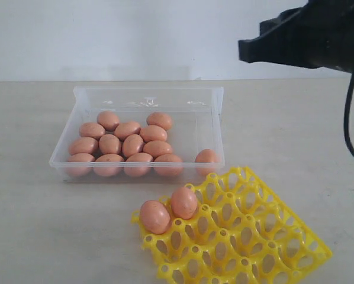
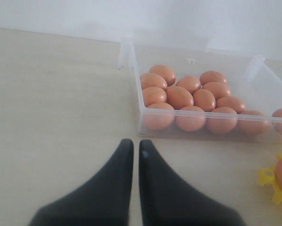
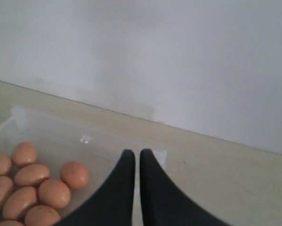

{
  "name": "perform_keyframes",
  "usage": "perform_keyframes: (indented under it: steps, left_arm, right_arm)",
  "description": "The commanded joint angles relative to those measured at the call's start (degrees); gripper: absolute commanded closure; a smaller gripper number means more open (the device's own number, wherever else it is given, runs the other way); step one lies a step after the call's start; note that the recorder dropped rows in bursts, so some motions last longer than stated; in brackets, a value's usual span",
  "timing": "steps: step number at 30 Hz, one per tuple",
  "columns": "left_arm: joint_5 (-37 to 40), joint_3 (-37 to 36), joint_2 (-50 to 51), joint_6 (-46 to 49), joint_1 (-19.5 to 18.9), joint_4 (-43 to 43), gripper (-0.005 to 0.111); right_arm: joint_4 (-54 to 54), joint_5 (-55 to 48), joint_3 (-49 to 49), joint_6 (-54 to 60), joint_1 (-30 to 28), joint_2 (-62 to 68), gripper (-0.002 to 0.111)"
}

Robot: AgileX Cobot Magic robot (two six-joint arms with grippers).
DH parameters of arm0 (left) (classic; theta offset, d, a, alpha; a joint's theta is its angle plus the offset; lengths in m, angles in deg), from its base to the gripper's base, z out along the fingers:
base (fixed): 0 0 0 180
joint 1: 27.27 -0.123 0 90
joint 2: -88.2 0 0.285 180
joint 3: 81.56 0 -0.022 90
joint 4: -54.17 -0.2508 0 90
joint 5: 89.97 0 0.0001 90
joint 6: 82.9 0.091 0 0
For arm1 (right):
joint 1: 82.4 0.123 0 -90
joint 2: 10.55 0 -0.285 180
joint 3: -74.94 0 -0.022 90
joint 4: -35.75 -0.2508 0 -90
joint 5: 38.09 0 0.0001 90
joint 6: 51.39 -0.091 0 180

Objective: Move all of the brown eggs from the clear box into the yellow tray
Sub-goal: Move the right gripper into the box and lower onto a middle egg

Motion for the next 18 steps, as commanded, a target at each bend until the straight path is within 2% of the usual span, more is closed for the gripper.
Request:
perform_keyframes:
  steps: [1, 6, 9, 18]
  left_arm:
    - [-0.53, -0.23, 0.24, 0.24, 0.13, -0.24, 0.103]
    - [-0.53, -0.23, 0.24, 0.24, 0.13, -0.24, 0.103]
    - [-0.53, -0.23, 0.24, 0.24, 0.13, -0.24, 0.103]
    - [-0.53, -0.23, 0.24, 0.24, 0.13, -0.24, 0.103]
  right_arm:
    - [-2.93, -9.65, 0.55, 1.69, -10.52, 1.0, 0.108]
    - [-0.7, -22.31, 0.55, 1.92, -21.0, 6.87, 0.108]
    - [-0.48, -25.79, 0.55, 1.81, -23.84, 10.56, 0.108]
    - [0.09, -27.49, 1.52, 4.66, -22.38, 13.09, 0.108]
